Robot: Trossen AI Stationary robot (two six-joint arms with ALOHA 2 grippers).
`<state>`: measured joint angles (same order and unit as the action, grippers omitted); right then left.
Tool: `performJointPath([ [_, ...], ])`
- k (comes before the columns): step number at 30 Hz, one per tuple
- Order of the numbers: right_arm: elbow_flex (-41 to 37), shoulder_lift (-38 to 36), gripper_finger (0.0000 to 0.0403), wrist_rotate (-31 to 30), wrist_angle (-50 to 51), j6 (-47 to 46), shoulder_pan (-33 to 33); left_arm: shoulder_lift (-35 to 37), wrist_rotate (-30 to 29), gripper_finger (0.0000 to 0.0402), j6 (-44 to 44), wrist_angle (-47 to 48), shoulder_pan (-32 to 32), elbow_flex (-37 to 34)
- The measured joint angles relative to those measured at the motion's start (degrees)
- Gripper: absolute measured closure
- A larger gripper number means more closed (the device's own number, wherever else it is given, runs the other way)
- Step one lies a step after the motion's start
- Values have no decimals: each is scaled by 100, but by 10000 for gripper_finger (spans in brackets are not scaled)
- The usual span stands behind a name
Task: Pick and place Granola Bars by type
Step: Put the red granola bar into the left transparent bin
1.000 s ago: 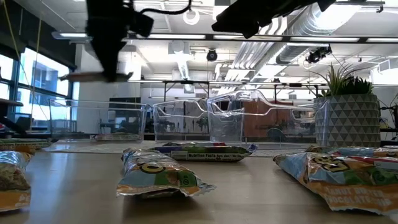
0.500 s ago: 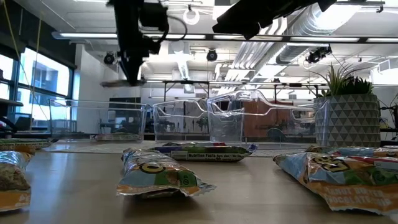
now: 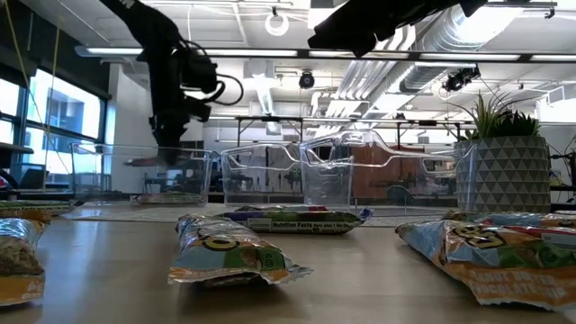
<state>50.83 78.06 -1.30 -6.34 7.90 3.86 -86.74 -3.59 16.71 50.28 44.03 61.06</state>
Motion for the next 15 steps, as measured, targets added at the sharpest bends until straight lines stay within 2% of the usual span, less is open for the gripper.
performJointPath([
  [7,0,0,234,0,12,-1,0,0,-37,275,-11,-1349,-15,-775],
  [15,0,0,234,0,16,-15,0,2,-270,248,-201,-1445,-15,-820],
])
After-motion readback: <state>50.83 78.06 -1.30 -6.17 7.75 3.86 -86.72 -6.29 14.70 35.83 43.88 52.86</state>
